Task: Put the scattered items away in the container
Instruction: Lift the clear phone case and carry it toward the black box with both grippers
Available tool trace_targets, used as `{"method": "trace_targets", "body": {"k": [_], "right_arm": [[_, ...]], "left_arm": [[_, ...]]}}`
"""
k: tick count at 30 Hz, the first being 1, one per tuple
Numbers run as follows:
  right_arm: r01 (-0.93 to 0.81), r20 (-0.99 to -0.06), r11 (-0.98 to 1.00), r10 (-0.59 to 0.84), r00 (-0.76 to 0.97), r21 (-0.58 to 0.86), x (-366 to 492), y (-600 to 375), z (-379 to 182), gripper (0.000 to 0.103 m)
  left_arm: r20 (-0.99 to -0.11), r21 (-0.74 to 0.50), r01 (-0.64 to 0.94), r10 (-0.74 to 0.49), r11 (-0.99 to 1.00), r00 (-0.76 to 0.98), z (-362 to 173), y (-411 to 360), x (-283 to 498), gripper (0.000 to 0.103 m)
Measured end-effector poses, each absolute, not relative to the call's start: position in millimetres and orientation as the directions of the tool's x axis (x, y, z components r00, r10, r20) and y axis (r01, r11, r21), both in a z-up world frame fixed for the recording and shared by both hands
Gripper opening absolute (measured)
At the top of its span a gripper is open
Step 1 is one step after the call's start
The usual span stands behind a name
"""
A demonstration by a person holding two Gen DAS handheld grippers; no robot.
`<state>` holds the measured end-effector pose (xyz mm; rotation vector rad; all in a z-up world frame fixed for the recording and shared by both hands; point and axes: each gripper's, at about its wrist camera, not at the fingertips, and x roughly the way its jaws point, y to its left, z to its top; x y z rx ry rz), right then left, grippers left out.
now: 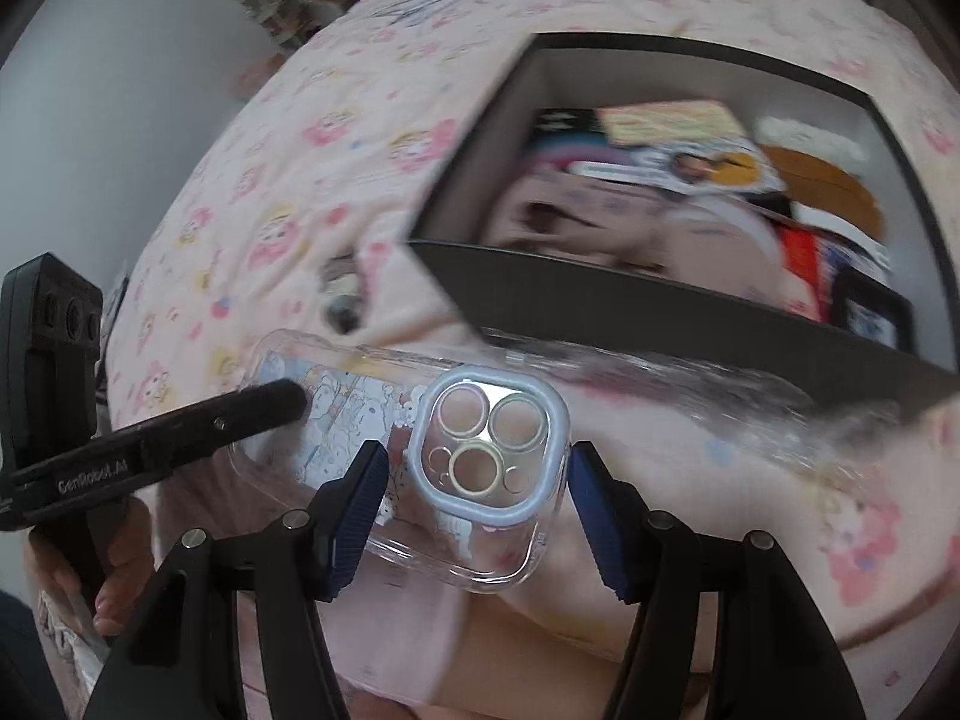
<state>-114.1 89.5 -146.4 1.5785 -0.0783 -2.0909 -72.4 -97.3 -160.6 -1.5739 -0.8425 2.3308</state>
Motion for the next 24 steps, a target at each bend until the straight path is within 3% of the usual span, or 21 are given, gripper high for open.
{"method": "trace_targets", "body": {"k": [9, 24], "right_arm": [[0.239, -0.877, -0.890, -0.437, -0.199, 0.389, -99.7, 173.2, -158.0, 0.060], [0.336, -0.842, -0.875, -0.450, -0.298, 0.348, -136.4, 188.3, -102.6, 0.060]], "left_arm": [[-0.794, -0.563, 0.093, 0.506, -0.821, -0.335, -171.3, -31.0, -80.1, 0.043], [-0.770, -0.537, 0.069, 0.455, -0.840, -0.447, -113.6, -14.6, -118.4, 0.044]]}}
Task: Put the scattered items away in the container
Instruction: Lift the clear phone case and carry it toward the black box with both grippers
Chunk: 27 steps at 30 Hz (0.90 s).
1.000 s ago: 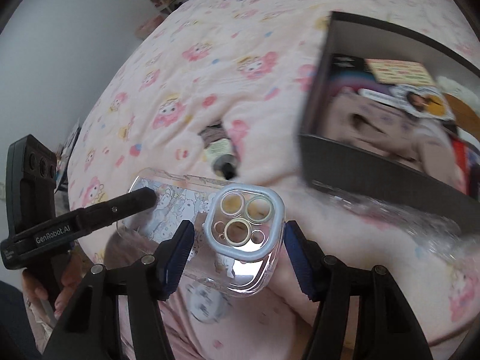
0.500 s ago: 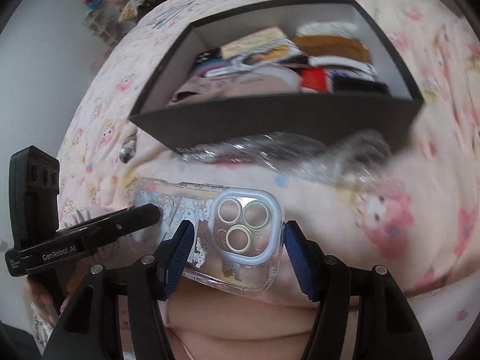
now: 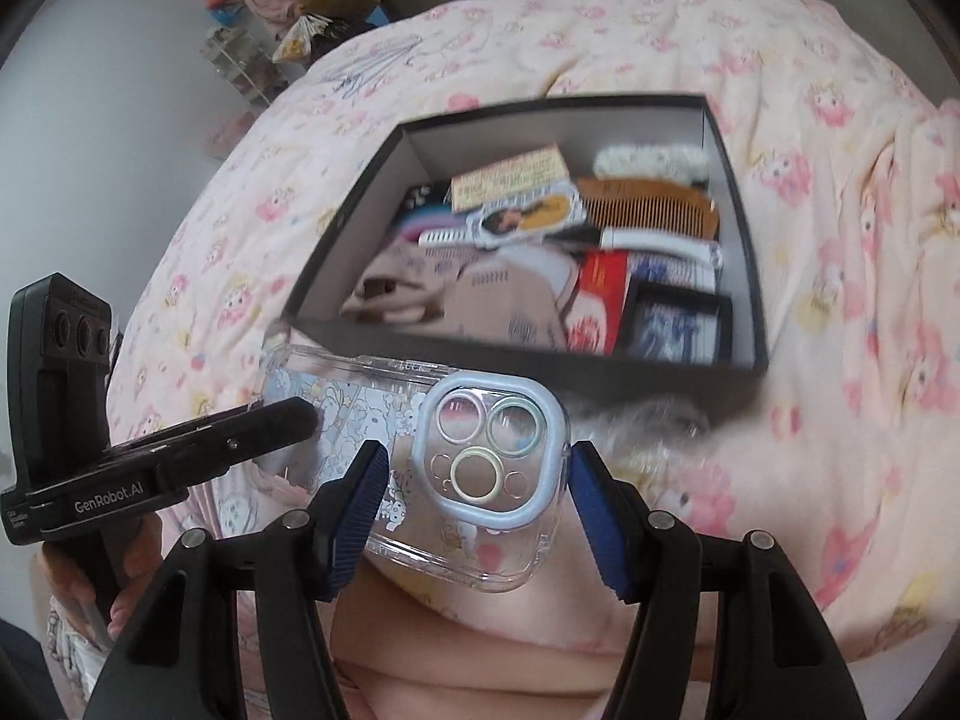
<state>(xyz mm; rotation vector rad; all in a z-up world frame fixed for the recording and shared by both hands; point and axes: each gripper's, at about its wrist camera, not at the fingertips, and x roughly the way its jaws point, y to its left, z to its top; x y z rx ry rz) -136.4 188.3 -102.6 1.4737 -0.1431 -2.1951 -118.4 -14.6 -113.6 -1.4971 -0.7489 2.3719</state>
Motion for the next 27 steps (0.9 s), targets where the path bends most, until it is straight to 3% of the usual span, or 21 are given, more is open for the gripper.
{"method": "trace_targets", "body": {"k": [12, 27], "right_arm": [[0.384, -0.850, -0.864, -0.446, -0.281, 0.326, -240.5, 164.8, -89.7, 0.060], [0.327, -0.844, -0.862, -0.475, -0.249, 0.388, -315.6, 178.3, -147.9, 0.060]], "left_arm": [[-0.787, -0.487, 0.092, 0.391, -0.869, -0.478, -97.8, -22.4, -202.4, 0.044], [-0.832, -0.457, 0.127, 0.372, -0.880, -0.410, -149.7, -18.2, -281.1, 0.044]]}}
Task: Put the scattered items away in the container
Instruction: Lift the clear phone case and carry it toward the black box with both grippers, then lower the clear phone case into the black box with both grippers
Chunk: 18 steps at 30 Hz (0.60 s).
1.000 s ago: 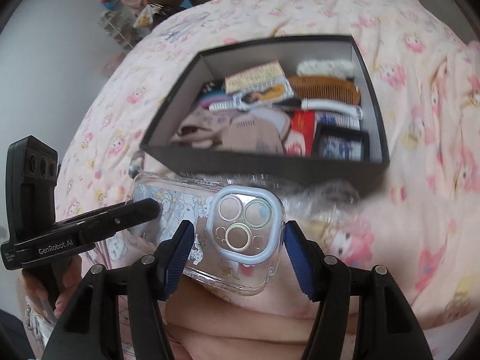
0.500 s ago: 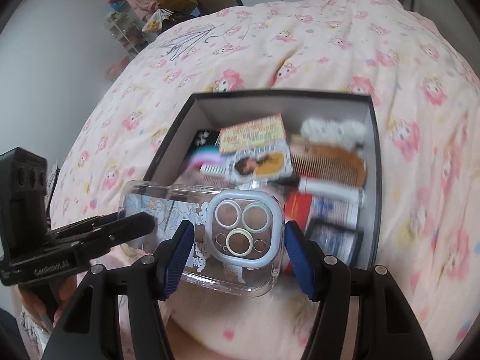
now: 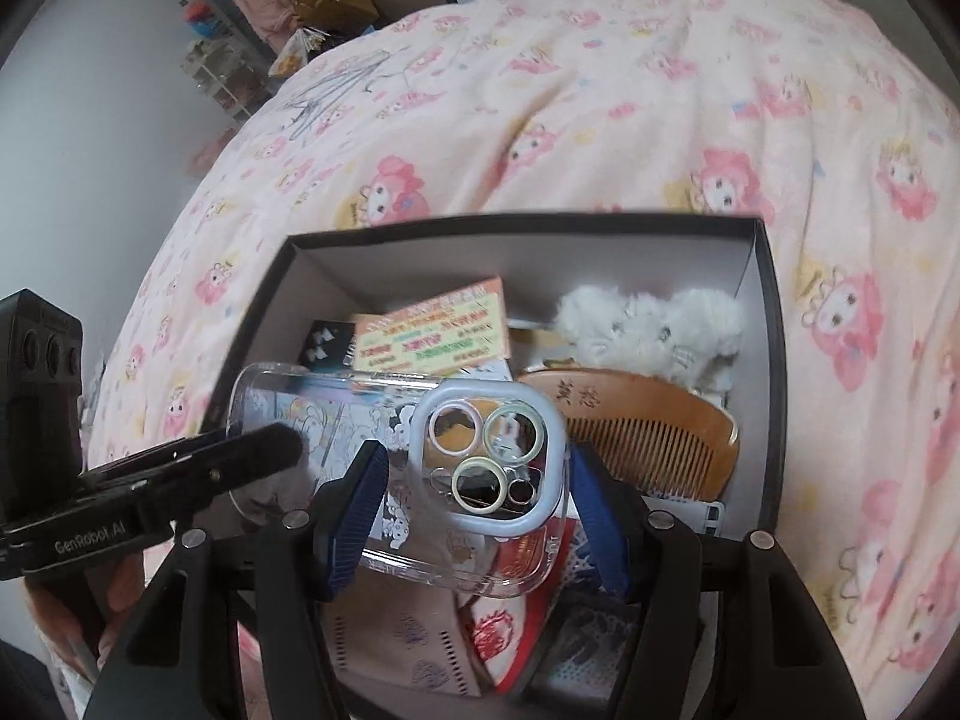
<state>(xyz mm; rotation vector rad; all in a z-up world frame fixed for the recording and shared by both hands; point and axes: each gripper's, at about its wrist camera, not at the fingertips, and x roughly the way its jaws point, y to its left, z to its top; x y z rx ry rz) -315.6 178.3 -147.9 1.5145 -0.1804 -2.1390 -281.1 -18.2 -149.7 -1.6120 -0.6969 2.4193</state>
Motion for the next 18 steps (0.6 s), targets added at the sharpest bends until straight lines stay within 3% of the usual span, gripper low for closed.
{"method": "trace_targets", "body": {"k": [13, 15, 18], "right_arm": [[0.344, -0.848, -0.855, -0.477, -0.230, 0.387, -324.7, 169.0, -166.8, 0.060], [0.345, -0.844, -0.847, -0.490, -0.216, 0.404, -324.1, 168.1, -168.5, 0.060], [0.360, -0.840, -0.842, -0.495, -0.222, 0.401, -320.1, 166.5, -163.7, 0.060]], "left_arm": [[-0.861, -0.425, 0.192, 0.330, -0.885, -0.387, -166.8, -29.8, -298.4, 0.047], [-0.878, -0.397, 0.207, 0.304, -0.894, -0.369, -170.4, -32.0, -300.0, 0.041], [-0.903, -0.339, 0.195, 0.260, -0.921, -0.341, -173.4, -25.6, -300.5, 0.041]]}}
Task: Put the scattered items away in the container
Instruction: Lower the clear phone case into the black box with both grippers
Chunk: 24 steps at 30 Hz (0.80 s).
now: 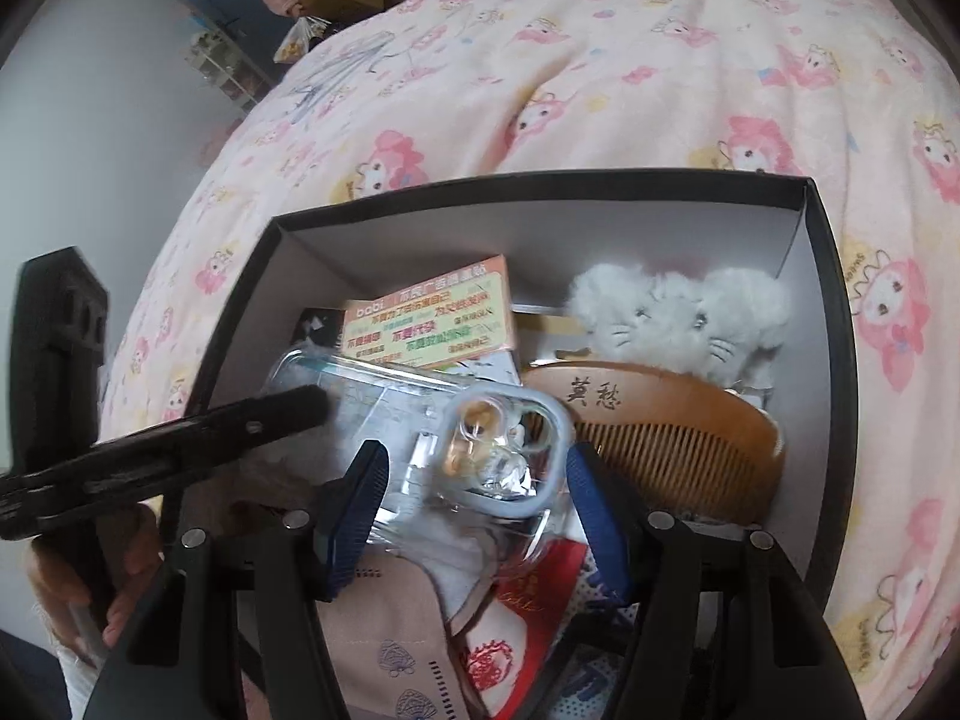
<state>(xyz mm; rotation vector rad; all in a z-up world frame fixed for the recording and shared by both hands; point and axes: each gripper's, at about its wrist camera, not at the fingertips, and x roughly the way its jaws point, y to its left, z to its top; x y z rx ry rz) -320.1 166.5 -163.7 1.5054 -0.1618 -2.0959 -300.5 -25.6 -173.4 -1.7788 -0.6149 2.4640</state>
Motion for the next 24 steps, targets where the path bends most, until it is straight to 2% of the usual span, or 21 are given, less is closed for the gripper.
{"method": "trace_targets", "body": {"k": [8, 12, 17, 24], "right_arm": [[0.350, -0.900, -0.901, -0.354, -0.253, 0.255, -311.8, 166.6, -160.7, 0.060], [0.355, -0.910, -0.906, -0.329, -0.252, 0.230, -308.7, 169.7, -157.2, 0.058], [0.359, -0.925, -0.925, -0.238, -0.296, 0.123, -304.0, 172.9, -153.5, 0.058], [0.371, -0.931, -0.917, -0.253, -0.263, 0.145, -304.6, 174.8, -160.2, 0.058]], "left_arm": [[-0.950, -0.175, 0.200, 0.112, -0.964, -0.290, -164.2, -13.1, -288.3, 0.042], [-0.948, -0.193, 0.128, 0.151, -0.973, -0.281, -154.5, 3.0, -277.8, 0.042], [-0.953, -0.227, 0.030, 0.216, -0.973, -0.212, -166.0, 30.2, -277.0, 0.042], [-0.967, -0.146, 0.106, 0.119, -0.984, -0.227, -174.0, 20.0, -294.5, 0.041]]}}
